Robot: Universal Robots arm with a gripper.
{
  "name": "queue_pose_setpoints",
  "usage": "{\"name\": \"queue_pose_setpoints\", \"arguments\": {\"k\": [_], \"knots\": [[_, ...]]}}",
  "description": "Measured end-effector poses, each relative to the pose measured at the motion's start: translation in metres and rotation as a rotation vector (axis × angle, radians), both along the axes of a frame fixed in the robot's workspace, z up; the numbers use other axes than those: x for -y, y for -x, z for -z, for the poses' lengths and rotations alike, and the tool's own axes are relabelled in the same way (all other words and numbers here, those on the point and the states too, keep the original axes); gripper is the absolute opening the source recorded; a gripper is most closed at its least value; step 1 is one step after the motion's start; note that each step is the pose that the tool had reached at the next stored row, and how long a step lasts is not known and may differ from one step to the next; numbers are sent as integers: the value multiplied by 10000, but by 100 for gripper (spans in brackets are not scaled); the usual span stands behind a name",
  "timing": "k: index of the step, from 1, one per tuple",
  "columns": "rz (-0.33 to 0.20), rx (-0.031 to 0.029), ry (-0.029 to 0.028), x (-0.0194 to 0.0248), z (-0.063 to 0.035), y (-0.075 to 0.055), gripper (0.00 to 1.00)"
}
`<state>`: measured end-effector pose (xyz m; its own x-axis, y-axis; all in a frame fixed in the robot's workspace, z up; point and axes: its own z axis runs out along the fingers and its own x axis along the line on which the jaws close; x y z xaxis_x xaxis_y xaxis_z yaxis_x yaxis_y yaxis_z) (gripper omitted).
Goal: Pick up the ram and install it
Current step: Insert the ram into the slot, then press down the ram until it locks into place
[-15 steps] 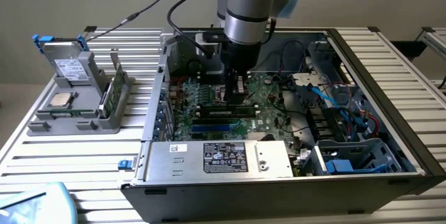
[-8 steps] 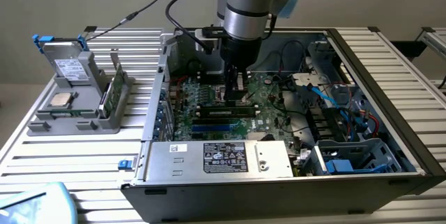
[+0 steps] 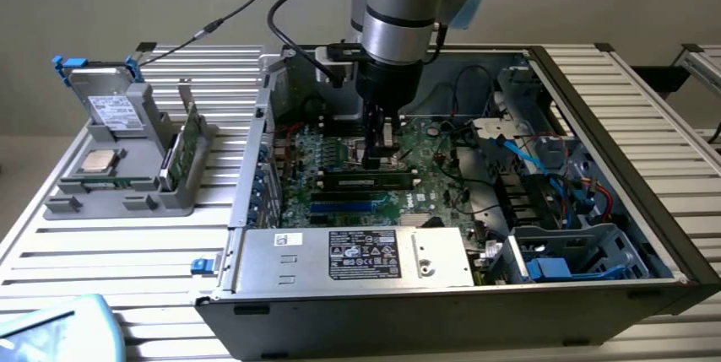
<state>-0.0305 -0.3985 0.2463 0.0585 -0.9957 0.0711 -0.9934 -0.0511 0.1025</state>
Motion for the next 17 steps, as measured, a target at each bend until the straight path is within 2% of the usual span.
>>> {"name": "queue_pose_setpoints", "arguments": {"k": [14, 17], "knots": [[0, 0, 0, 0, 0, 0, 10], [0, -1, 3, 1, -1, -73, 10]]}}
